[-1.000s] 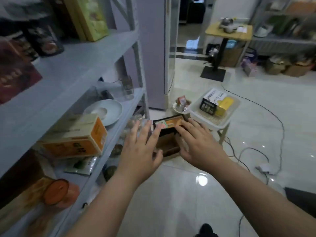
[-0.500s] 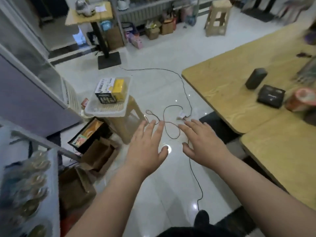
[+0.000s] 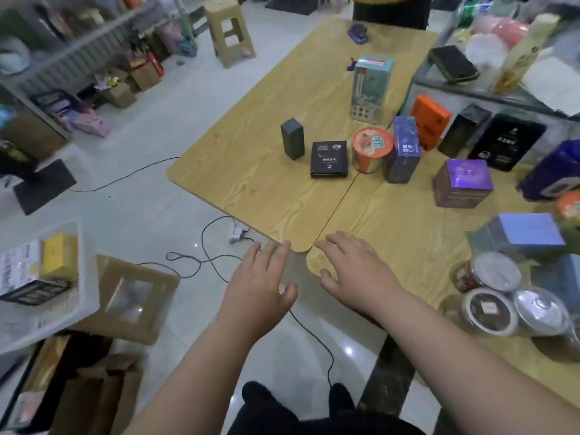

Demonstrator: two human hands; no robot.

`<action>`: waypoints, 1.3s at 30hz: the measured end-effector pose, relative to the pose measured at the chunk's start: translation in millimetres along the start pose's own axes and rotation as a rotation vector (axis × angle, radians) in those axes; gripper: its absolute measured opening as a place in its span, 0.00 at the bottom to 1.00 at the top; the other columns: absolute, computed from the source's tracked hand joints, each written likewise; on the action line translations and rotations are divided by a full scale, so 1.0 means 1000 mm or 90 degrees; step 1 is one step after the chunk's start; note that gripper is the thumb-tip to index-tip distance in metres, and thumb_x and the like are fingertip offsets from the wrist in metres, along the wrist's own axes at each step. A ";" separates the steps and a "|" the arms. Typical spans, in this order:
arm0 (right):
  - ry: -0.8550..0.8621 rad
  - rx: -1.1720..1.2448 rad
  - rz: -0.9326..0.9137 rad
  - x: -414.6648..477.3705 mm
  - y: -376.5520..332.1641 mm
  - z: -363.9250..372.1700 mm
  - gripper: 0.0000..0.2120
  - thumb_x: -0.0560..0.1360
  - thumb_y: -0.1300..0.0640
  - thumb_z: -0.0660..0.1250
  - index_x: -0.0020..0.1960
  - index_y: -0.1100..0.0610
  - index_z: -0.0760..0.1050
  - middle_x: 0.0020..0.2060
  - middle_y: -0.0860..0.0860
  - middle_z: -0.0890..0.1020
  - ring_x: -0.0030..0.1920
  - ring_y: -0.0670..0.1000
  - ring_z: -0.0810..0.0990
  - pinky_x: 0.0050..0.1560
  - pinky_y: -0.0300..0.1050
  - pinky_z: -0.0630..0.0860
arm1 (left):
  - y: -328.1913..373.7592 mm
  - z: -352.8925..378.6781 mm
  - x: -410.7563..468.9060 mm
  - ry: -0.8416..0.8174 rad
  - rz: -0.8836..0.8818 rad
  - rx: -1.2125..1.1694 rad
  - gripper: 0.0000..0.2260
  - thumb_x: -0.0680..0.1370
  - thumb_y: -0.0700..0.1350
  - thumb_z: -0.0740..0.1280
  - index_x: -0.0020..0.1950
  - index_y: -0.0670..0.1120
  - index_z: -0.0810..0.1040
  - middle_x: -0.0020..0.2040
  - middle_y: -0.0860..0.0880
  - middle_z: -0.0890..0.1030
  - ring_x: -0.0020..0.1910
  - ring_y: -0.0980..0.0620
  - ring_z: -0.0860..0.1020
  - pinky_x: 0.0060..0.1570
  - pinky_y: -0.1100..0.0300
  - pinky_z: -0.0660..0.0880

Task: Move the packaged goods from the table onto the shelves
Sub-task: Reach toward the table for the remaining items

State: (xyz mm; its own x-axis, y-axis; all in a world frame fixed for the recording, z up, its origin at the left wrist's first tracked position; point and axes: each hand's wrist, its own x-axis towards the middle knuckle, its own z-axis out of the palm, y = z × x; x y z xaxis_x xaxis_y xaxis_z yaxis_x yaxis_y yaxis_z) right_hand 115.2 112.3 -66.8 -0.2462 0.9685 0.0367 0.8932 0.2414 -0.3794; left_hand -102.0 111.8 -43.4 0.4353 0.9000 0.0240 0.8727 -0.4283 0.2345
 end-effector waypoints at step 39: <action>0.504 0.223 0.679 0.295 0.188 0.067 0.29 0.65 0.51 0.82 0.57 0.58 0.71 0.61 0.56 0.70 0.53 0.44 0.68 0.55 0.31 0.69 | -0.159 0.076 0.458 -0.049 -0.071 -0.411 0.24 0.77 0.41 0.68 0.70 0.53 0.65 0.65 0.48 0.67 0.49 0.58 0.73 0.42 0.68 0.70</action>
State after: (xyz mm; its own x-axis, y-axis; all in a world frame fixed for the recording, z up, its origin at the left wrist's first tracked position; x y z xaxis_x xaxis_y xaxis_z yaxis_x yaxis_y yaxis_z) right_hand 185.1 438.9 -188.7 0.8775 0.4769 0.0511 0.3424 -0.5482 -0.7631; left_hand -24.3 585.7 -144.0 0.3856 0.9174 -0.0981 0.6154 -0.1765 0.7682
